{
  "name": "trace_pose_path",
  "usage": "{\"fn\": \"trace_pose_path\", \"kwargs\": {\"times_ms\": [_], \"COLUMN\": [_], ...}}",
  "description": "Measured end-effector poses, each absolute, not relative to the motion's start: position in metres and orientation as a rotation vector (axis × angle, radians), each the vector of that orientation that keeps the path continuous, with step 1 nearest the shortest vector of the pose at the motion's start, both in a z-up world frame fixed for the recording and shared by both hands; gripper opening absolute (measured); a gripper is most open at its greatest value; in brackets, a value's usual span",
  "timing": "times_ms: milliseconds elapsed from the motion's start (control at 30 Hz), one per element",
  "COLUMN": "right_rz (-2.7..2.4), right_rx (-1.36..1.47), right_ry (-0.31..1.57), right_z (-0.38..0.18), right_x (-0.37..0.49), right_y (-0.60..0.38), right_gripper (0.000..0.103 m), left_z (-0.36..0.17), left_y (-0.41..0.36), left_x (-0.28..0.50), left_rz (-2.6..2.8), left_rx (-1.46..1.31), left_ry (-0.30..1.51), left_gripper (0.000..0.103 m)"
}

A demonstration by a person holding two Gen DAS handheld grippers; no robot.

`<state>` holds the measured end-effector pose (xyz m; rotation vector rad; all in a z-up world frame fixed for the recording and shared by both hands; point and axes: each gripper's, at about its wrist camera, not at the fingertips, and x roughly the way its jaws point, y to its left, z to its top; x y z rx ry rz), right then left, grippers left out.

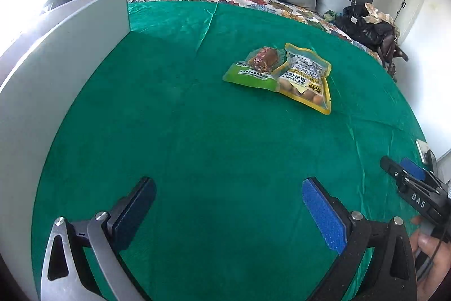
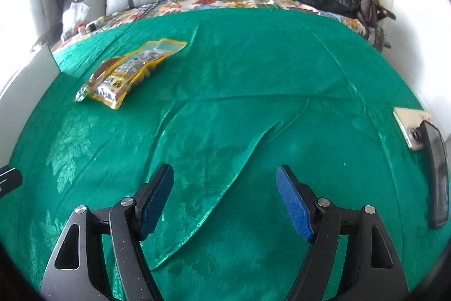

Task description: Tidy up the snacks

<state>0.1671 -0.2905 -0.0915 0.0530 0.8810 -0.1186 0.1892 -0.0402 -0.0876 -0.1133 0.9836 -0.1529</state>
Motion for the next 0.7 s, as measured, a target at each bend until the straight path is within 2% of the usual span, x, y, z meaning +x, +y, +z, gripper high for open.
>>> {"fn": "trace_pose_path", "kwargs": {"times_ms": [300, 467, 700], "right_rz": [-0.123, -0.129, -0.13], "right_rx": [0.048, 0.046, 0.051], "right_ry": [0.928, 0.908, 0.914], "right_z": [-0.106, -0.109, -0.109], "right_x": [0.175, 0.173, 0.175], "right_y": [-0.298, -0.296, -0.296], "right_gripper": [0.078, 0.087, 0.091], "left_z": [-0.112, -0.114, -0.115], "left_y": [-0.07, -0.069, -0.068], "left_x": [0.212, 0.212, 0.212], "left_rz": [-0.132, -0.146, -0.145], "left_rx": [0.047, 0.05, 0.05], "left_ry": [0.96, 0.953, 0.953], "left_gripper": [0.102, 0.103, 0.103]}}
